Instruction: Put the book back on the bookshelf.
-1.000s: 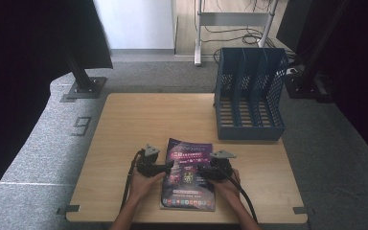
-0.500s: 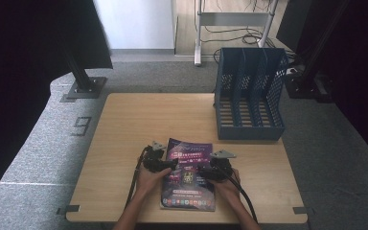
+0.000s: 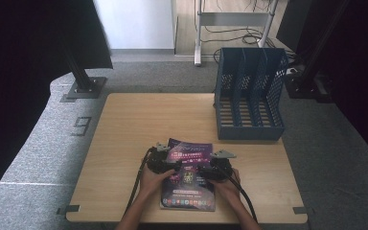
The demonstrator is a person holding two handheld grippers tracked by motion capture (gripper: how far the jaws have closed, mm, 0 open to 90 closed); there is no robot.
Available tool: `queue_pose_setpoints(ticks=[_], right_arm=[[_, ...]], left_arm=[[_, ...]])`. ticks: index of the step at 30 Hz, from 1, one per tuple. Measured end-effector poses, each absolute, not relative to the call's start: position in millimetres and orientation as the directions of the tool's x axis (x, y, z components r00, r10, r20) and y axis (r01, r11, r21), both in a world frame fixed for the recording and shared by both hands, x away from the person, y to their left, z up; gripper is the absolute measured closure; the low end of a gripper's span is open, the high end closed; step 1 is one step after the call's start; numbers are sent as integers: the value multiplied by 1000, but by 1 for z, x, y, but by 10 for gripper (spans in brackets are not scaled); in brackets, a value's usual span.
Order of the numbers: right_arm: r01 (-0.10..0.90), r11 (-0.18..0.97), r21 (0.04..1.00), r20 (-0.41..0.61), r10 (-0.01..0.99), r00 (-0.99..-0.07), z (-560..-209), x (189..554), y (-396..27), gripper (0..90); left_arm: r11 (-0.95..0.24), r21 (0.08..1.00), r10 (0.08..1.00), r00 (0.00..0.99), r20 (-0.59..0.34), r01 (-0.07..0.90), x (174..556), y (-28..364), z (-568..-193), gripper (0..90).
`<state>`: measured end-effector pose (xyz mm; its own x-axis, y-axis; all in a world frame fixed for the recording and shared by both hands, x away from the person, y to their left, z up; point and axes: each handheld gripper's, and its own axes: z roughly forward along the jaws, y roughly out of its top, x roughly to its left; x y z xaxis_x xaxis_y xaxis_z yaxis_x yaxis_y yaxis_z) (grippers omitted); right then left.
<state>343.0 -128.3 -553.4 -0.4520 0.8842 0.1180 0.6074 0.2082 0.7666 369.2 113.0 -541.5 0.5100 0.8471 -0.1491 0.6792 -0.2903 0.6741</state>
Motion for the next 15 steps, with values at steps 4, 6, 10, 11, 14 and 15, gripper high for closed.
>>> queue_pose_setpoints(ticks=[4, 6, 10, 11, 14, 15], right_arm=[[606, 209, 767, 115, 885, -452, -553, 343, -128, 243], [606, 210, 767, 115, 885, -452, -553, 343, -128, 243], [605, 212, 768, 114, 884, -454, -553, 343, -128, 241], [605, 212, 768, 114, 884, -454, -553, 343, -128, 241], [605, 213, 767, 114, 883, -455, -553, 343, -128, 241], [605, 213, 767, 114, 883, -455, -553, 343, -128, 241]], left_arm=[[-266, 670, 855, 490, -167, 693, 370, 114, -540, 230], [-264, 670, 857, 488, -168, 694, 370, 114, -540, 241], [-249, 672, 858, 481, -182, 698, 369, 116, -538, 265], [-249, 672, 858, 481, -182, 698, 369, 116, -538, 266], [-246, 685, 854, 488, -181, 685, 367, 115, -535, 269], [-243, 689, 851, 490, -186, 683, 366, 116, -534, 271]])
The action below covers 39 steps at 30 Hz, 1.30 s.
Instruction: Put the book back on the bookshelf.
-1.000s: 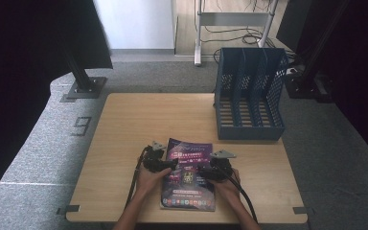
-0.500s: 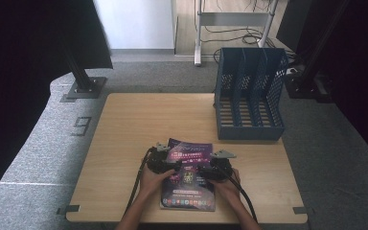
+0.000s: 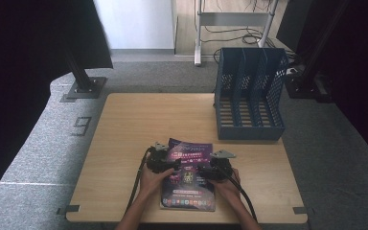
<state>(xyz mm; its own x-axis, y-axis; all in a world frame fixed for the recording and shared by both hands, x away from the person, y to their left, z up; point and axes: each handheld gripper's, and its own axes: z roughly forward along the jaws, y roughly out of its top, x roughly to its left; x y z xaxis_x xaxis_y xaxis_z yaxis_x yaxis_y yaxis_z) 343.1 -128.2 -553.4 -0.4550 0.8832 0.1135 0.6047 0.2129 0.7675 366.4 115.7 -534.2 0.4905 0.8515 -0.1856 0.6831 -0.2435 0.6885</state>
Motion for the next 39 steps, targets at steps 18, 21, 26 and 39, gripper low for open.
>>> queue_pose_setpoints(ticks=[18, 21, 26, 39], right_arm=[[605, 212, 767, 114, 883, -455, -553, 343, -128, 242], [605, 213, 767, 114, 883, -455, -553, 343, -128, 241], [606, 212, 767, 115, 883, -455, -553, 343, -128, 241], [605, 212, 767, 114, 883, -455, -553, 343, -128, 242]], left_arm=[[-281, 696, 783, 577, -233, 661, 364, 107, -534, 318], [-297, 702, 798, 572, -191, 648, 364, 104, -535, 334], [-328, 715, 815, 568, -116, 617, 365, 98, -533, 386], [-347, 690, 817, 566, -111, 635, 370, 98, -536, 378]])
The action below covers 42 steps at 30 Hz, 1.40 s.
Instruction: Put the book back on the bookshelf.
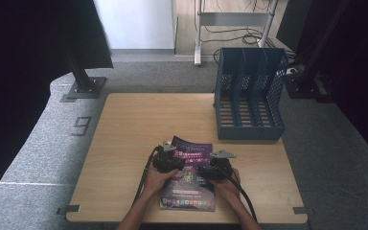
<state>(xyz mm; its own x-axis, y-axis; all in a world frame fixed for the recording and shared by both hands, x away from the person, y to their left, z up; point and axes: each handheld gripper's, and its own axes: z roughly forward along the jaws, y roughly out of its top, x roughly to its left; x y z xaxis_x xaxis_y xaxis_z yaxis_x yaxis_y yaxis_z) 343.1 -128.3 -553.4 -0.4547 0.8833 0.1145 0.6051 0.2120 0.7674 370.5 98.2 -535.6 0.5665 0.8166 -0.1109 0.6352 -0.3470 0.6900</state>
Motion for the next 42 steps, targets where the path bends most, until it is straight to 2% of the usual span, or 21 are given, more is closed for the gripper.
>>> queue_pose_setpoints(ticks=[5, 8, 10, 12, 15, 18, 19, 21, 27, 39, 42], right_arm=[[605, 212, 767, 115, 883, -454, -553, 343, -128, 242], [605, 212, 767, 115, 883, -454, -553, 343, -128, 242], [606, 212, 767, 115, 883, -454, -553, 343, -128, 242], [606, 211, 767, 115, 883, -454, -553, 343, -128, 242], [606, 212, 767, 115, 883, -454, -553, 343, -128, 241], [606, 211, 767, 115, 883, -454, -553, 343, -128, 241], [606, 211, 767, 115, 883, -454, -553, 343, -128, 242], [606, 211, 767, 115, 883, -454, -553, 343, -128, 241], [606, 211, 767, 116, 883, -454, -553, 343, -128, 241], [606, 211, 767, 116, 883, -454, -553, 343, -128, 241], [606, 211, 767, 116, 883, -455, -553, 343, -128, 241]], left_arm=[[-335, 697, 826, 553, -106, 634, 371, 101, -535, 400], [-338, 711, 825, 557, -90, 616, 369, 102, -533, 511], [-335, 724, 821, 564, -89, 603, 368, 101, -531, 530], [-333, 726, 815, 571, -98, 601, 368, 101, -531, 527], [-350, 704, 807, 581, -109, 618, 370, 99, -532, 474], [-349, 706, 810, 577, -103, 616, 369, 99, -532, 508], [-349, 704, 818, 568, -93, 618, 369, 99, -532, 560], [-347, 706, 817, 569, -96, 618, 369, 99, -532, 584], [-346, 720, 803, 586, -105, 602, 367, 98, -529, 730], [-306, 722, 810, 568, -144, 620, 369, 98, -530, 741], [-300, 724, 807, 570, -154, 621, 369, 98, -530, 776]])
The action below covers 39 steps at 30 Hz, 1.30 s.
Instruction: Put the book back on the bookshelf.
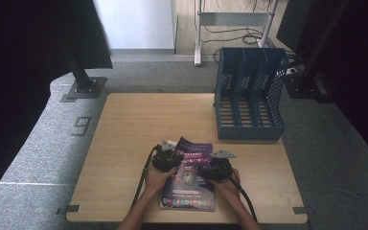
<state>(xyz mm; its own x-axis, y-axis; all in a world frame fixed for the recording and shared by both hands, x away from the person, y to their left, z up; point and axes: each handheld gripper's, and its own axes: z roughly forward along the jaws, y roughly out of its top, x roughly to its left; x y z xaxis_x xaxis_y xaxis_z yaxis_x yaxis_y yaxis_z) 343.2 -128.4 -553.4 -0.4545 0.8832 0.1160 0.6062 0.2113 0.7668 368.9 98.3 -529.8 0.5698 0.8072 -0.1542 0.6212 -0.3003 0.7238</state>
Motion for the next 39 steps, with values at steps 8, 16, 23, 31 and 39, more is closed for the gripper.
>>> queue_pose_setpoints(ticks=[8, 16, 23, 31, 39], right_arm=[[605, 211, 768, 114, 884, -454, -553, 343, -128, 244], [601, 208, 771, 122, 879, -461, -553, 343, -132, 247], [586, 161, 794, 156, 877, -453, -545, 343, -142, 251], [553, 126, 824, 186, 861, -473, -533, 341, -153, 248], [519, 120, 846, 206, 826, -526, -527, 339, -152, 216]], left_arm=[[-272, 769, 780, 601, -176, 579, 363, 100, -521, 863], [-227, 804, 741, 633, -224, 549, 359, 103, -514, 872], [-212, 834, 715, 662, -223, 509, 354, 100, -504, 873], [-201, 859, 689, 691, -218, 471, 348, 101, -493, 873], [-216, 893, 657, 736, -166, 394, 334, 95, -474, 873]])
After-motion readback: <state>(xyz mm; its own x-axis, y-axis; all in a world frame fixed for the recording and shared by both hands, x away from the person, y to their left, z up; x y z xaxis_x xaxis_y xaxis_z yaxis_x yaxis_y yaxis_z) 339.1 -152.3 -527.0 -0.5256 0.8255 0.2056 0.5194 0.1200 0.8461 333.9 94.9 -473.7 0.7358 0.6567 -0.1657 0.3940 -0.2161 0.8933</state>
